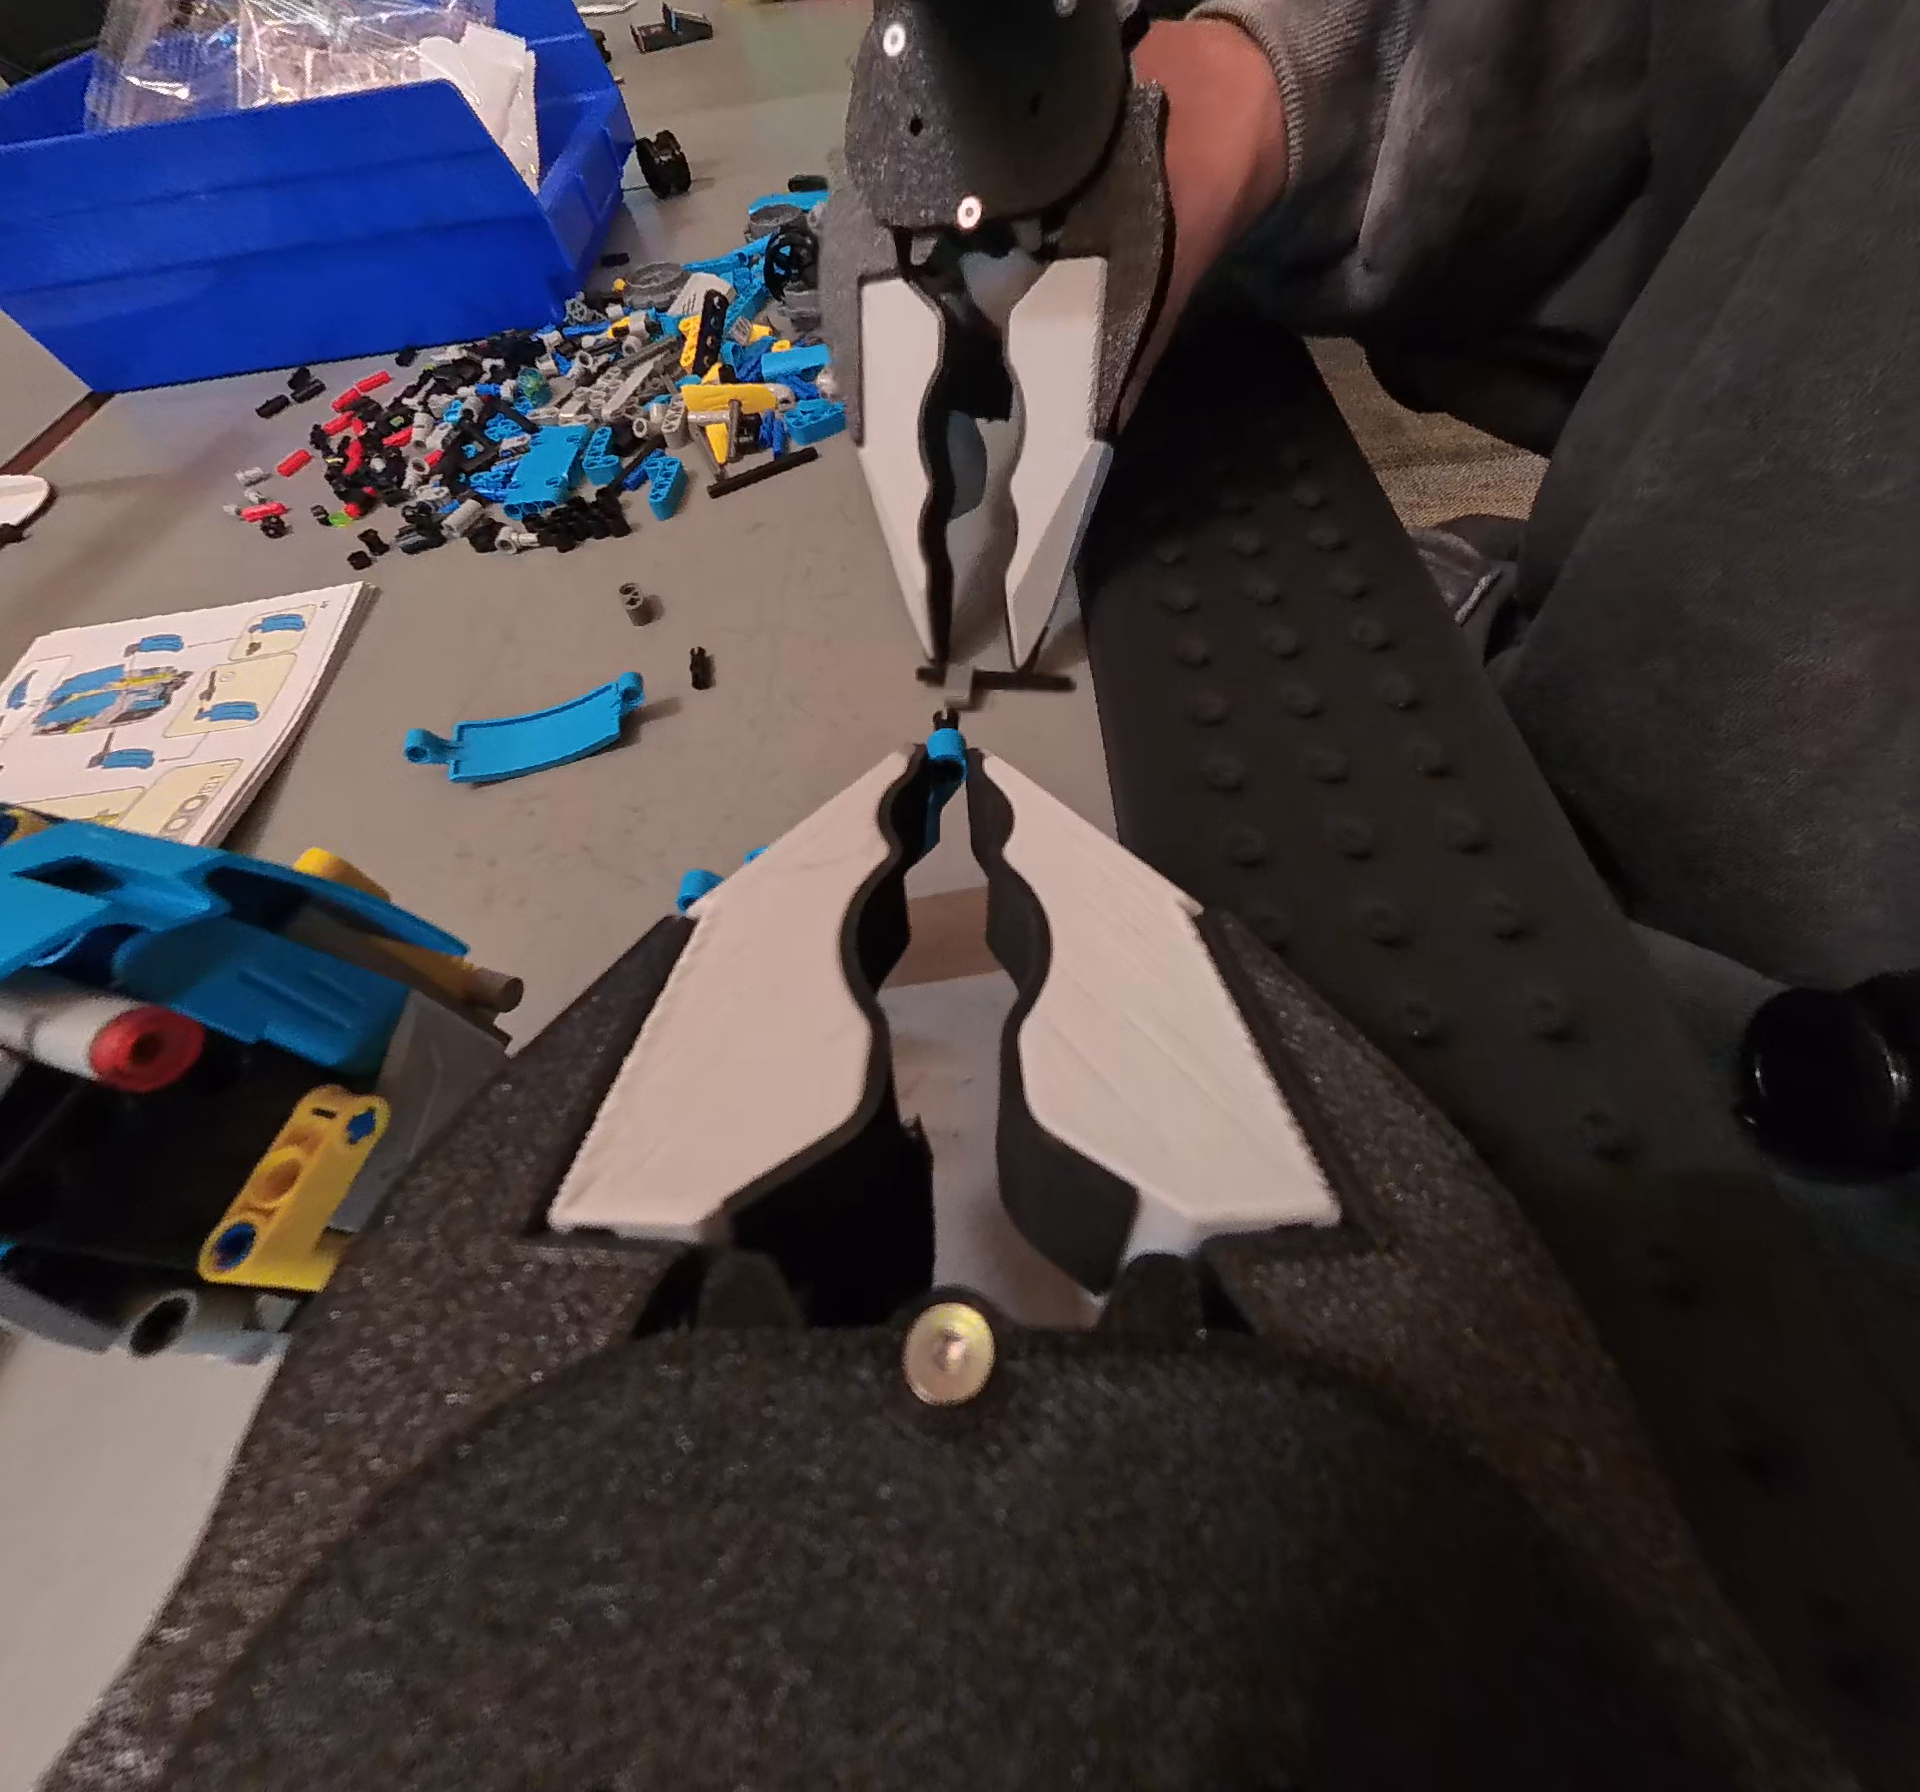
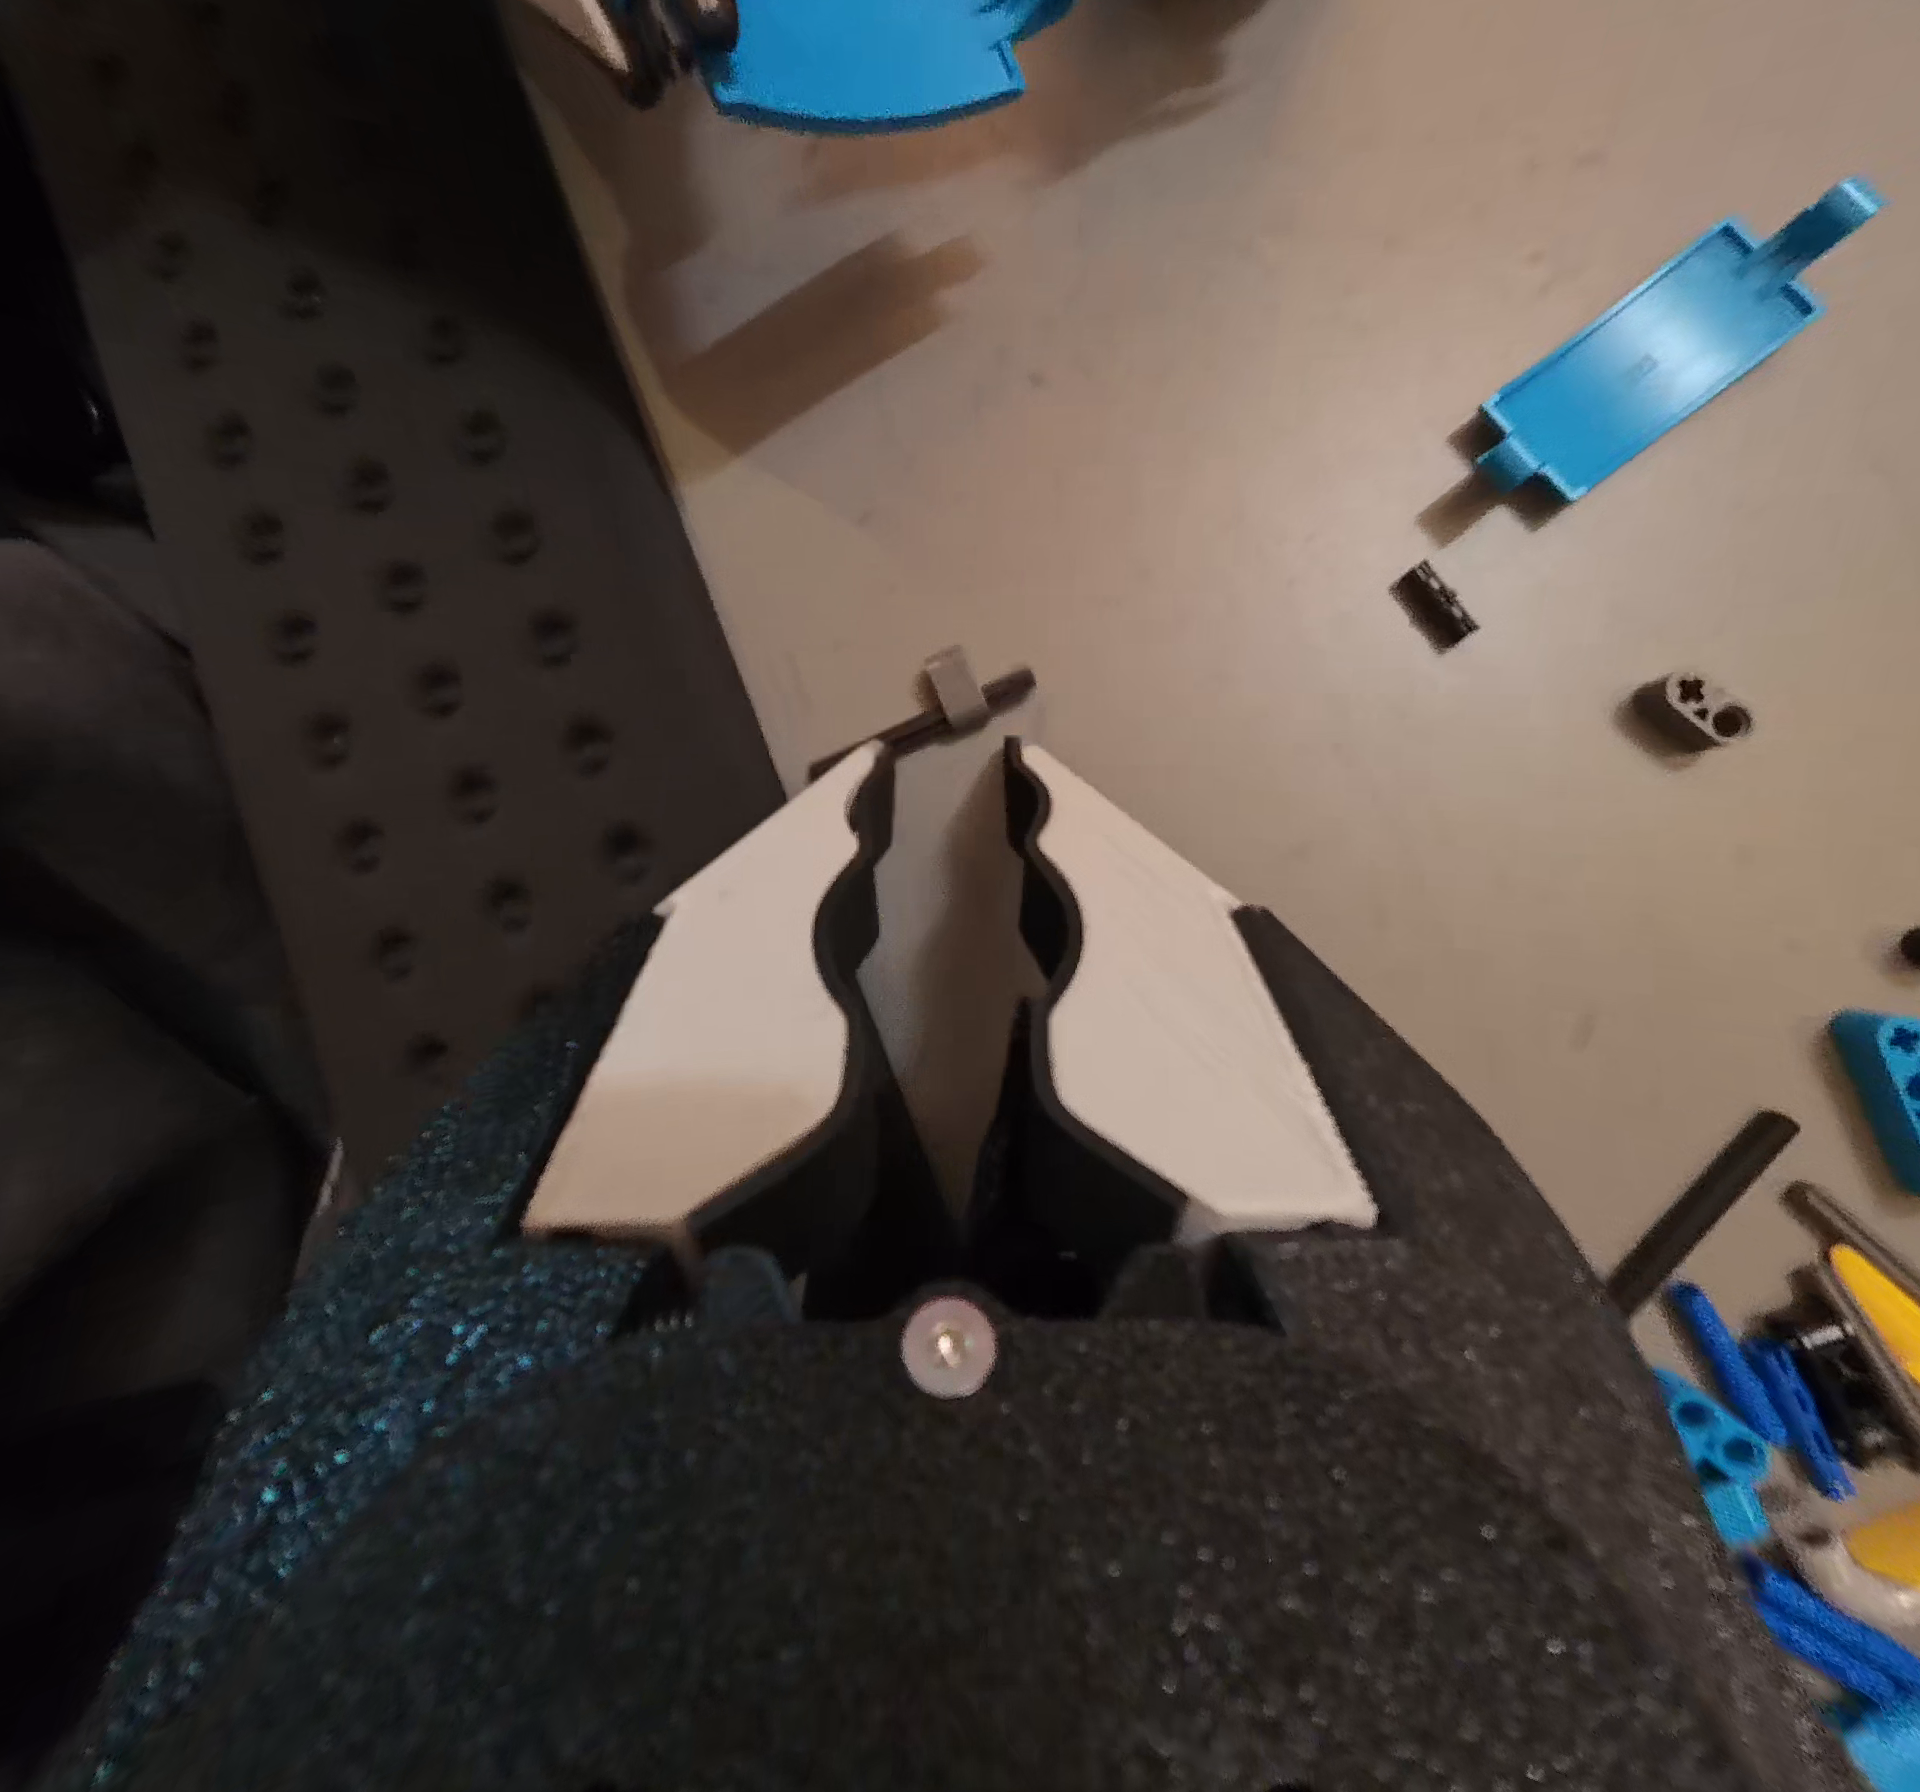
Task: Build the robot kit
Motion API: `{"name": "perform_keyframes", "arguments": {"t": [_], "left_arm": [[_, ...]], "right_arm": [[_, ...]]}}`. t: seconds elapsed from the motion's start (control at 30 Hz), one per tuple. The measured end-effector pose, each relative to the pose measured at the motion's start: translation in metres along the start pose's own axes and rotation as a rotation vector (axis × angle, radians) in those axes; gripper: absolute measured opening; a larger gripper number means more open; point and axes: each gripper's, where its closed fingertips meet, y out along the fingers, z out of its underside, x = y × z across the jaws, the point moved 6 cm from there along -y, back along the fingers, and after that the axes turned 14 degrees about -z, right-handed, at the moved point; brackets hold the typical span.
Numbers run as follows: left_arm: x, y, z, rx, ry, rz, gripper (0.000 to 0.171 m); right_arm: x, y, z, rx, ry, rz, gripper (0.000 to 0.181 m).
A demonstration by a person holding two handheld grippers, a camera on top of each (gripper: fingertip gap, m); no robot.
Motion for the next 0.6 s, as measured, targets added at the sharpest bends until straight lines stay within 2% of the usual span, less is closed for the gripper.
{"name": "perform_keyframes", "arguments": {"t": [0.27, 0.4, 0.6], "left_arm": [[0.001, 0.0, 0.0, 0.002, -0.009, -0.001, 0.006], [0.002, 0.0, 0.0, 0.001, -0.011, 0.0, 0.006], [0.002, 0.0, 0.001, 0.004, -0.013, 0.001, 0.006]], "right_arm": [[0.005, 0.004, -0.015, -0.054, 0.037, 0.025, 0.024], [0.009, 0.008, -0.013, 0.005, 0.157, 0.033, 0.028], [0.009, 0.014, -0.018, -0.005, 0.148, 0.092, 0.032]]}}
